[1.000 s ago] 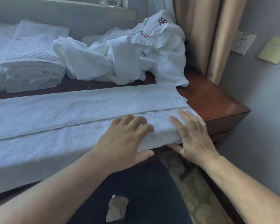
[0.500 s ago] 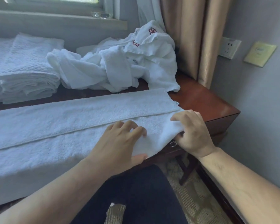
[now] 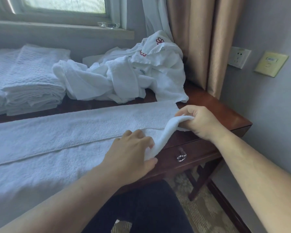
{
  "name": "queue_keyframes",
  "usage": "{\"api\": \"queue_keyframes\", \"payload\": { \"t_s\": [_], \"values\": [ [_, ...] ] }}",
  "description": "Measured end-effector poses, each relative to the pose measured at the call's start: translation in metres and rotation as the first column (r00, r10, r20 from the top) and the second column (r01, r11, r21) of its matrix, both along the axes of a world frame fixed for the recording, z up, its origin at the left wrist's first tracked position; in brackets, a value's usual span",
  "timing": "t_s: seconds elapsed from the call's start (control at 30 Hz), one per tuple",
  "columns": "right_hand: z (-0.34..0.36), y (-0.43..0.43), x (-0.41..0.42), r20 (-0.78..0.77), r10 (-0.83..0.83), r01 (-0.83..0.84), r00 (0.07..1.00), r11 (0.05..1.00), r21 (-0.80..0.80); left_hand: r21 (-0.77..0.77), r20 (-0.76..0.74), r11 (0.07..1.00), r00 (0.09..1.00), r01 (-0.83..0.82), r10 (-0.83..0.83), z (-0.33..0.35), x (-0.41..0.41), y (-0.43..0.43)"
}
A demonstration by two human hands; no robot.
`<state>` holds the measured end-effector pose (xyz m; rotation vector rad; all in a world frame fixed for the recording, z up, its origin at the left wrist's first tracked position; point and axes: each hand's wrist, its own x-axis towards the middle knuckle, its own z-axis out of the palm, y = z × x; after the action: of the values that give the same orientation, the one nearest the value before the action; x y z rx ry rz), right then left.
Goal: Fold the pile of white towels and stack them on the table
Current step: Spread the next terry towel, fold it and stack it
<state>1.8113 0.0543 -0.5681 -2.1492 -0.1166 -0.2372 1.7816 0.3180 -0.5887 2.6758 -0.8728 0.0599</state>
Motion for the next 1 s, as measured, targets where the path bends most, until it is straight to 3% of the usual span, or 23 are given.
{"api": "queue_keyframes", "payload": {
  "t_s": [0.13, 0.2, 0.3, 0.53, 0.8, 1.0],
  "values": [
    [0.003, -0.006, 0.006, -0.032, 0.021, -0.019, 0.999, 0.998, 0.063, -0.167, -0.184, 0.981, 0.981, -0.094, 0.062, 0.009, 0.02, 0.003],
    [0.0, -0.014, 0.007, -0.059, 0.015, -0.016, 0.998, 1.0, -0.025, -0.216, -0.279, 0.966, 0.957, -0.141, 0.078, 0.015, 0.032, 0.006],
    [-0.005, -0.017, 0.001, -0.007, -0.004, 0.002, 1.0, 0.962, -0.271, -0.237, -0.275, 0.958, 0.957, -0.162, 0.094, 0.024, 0.049, 0.006],
    [-0.019, -0.012, 0.014, 0.307, 0.001, 0.116, 0.952, 0.925, -0.363, -0.113, -0.203, 0.987, 0.975, -0.118, 0.093, 0.041, 0.085, -0.008],
    [-0.011, -0.018, 0.025, 0.054, 0.066, -0.029, 0.996, 0.854, -0.519, 0.063, -0.186, 0.993, 0.976, -0.1, 0.11, 0.058, 0.126, 0.0],
    [-0.003, -0.013, 0.046, 0.02, 0.022, -0.004, 1.0, 0.749, -0.663, 0.109, -0.116, 0.993, 0.991, -0.056, 0.069, 0.05, 0.152, -0.002]
  ]
}}
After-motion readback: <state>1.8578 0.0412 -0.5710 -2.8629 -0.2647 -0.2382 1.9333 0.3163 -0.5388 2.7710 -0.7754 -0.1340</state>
